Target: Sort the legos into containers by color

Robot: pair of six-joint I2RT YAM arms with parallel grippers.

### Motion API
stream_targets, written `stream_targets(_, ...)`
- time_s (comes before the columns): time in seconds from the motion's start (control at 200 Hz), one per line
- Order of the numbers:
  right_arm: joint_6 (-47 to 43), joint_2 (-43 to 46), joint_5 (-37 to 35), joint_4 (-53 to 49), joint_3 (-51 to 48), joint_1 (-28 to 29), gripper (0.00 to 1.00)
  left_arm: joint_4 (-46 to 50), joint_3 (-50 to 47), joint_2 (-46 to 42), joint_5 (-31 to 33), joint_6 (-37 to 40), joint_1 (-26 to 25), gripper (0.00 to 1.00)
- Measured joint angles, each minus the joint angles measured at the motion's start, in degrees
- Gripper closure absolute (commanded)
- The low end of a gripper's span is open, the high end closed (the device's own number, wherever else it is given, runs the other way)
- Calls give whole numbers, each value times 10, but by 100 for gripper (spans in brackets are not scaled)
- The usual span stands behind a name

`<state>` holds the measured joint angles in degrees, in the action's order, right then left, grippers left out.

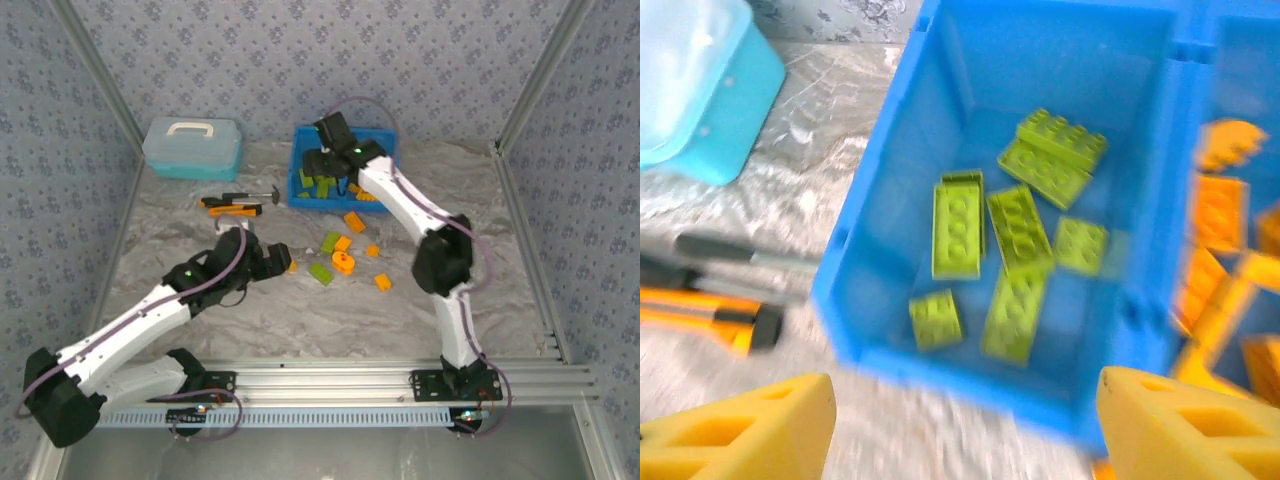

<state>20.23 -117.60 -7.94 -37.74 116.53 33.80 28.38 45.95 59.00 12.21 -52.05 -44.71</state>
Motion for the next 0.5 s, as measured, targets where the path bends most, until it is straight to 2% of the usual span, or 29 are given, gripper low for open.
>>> stream_targets(0.125, -2, 231, -21, 74, -217, 22, 12, 24, 44, 88, 45, -97, -66, 1)
stream_targets(0.245, 10, 414, -49, 131, -388, 37, 3, 33, 116, 191, 50, -153, -93, 1)
stream_targets(0.345, 19, 503, -76, 138, -493, 37, 1, 42, 180, 278, 47, -187, -95, 5)
stream_targets(0.5, 39, 576, -105, 102, -596, 37, 0, 53, 235, 381, 39, -229, -94, 14)
